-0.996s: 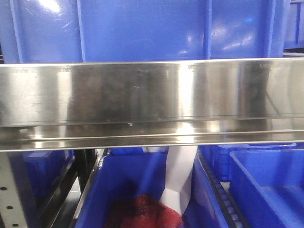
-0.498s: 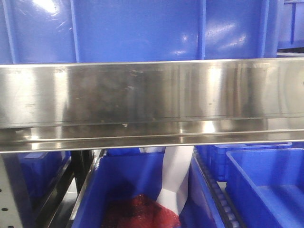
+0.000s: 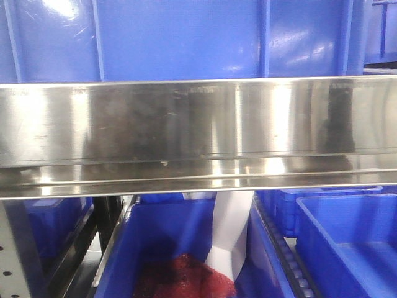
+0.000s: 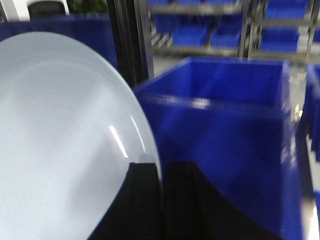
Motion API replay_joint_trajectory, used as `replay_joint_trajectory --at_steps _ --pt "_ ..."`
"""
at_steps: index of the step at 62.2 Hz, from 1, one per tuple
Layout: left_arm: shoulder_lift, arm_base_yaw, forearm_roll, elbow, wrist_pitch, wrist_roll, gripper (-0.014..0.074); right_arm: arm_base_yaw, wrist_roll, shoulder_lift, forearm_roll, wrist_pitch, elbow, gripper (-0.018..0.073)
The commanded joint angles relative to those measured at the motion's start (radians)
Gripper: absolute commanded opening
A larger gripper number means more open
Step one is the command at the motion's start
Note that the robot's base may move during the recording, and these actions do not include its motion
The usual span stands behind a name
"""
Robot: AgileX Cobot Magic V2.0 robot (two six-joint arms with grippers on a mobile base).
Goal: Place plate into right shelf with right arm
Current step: 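Lower the plate into a blue bin and open the right gripper, then withdraw the right gripper up out of the blue bin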
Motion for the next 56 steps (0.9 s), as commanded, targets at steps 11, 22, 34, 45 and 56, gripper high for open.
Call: replay_joint_trajectory --at_steps 11,22,34,45,56 --pt "-0.006 0.001 -0.006 0.01 -0.086 -0.003 -0.0047 -0.003 0.003 0.026 0.006 -0.069 -0.063 0.0638" --pt "-0.006 0.001 -0.006 0.01 -0.086 -0.003 -0.0047 -0.003 0.003 0.008 0.006 -0.007 -0.063 0.0633" --pt "-0.006 0.001 -0.006 0.01 -0.086 -0.003 -0.0047 -0.003 0.003 -0.1 0.006 0.125 -0.063 0.0625" --pt "-0.006 0.001 -0.006 0.01 -0.086 -0.003 -0.0047 -0.004 0.003 -0.243 0.001 0.337 -0.053 0.0288" --pt "-0.006 0.001 -0.006 0.01 -0.086 -0.003 -0.0047 -0.004 0.003 -0.391 0.0 0.434 0.016 0.0072"
